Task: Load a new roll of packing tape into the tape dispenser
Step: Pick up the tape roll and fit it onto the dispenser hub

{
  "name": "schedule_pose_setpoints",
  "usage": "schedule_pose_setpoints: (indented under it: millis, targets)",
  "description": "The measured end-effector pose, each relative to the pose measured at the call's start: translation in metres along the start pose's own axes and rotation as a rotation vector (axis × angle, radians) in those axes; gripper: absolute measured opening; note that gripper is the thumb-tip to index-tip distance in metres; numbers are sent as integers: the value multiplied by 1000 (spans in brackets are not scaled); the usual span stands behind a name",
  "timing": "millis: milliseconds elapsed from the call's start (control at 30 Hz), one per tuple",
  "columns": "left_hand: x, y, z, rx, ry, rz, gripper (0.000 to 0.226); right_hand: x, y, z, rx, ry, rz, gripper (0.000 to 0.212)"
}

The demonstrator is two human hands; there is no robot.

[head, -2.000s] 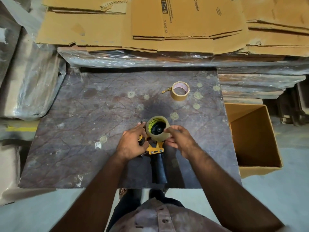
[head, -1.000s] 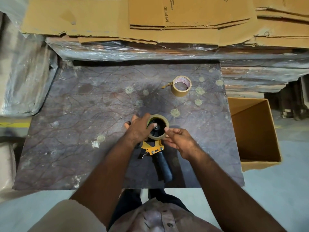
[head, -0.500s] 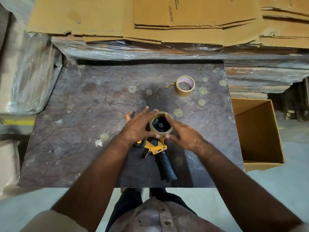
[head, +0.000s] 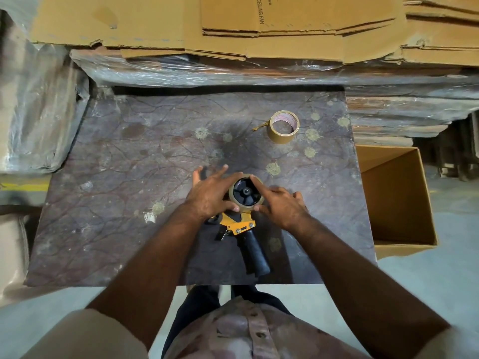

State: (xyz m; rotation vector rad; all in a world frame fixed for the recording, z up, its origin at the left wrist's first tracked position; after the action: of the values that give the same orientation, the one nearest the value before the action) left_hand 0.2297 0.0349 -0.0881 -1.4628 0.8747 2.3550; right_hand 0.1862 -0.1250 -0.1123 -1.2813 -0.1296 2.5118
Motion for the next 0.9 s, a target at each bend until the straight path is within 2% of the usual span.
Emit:
schedule_pose_setpoints:
  millis: [267, 367, 500, 633, 733, 900]
  targets:
    - [-3, 12, 3, 16, -32, 21, 94, 4, 6, 5, 79, 48, -31, 81]
    - [4, 8, 6, 33, -26, 119, 95, 5, -2, 10, 96, 62, -49, 80]
    - [8, -10, 15, 24, 83, 286, 93, 12, -4, 25, 120, 83, -150, 80]
    - [-2, -27, 48, -4, 255, 356, 70, 32, 22, 49, 239, 126, -477, 80]
    - [-1, -38, 76, -64, 326, 305, 58, 65, 33, 65, 382, 3, -673, 57]
    - [20, -29, 96, -78, 245, 293, 60, 113, 9, 71, 494, -300, -1044, 35]
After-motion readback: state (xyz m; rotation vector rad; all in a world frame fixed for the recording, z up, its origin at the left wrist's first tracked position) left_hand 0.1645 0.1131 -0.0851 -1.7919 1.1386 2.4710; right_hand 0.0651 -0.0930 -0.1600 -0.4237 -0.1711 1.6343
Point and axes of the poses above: each hand's wrist, its own z-axis away from the middle knuckle, its own x-axis out of the palm, y = z × x, the point moved 10 cm from there along -z, towards the middle knuckle, and after that the axes turned 13 degrees about x, right-handed, at the moved point
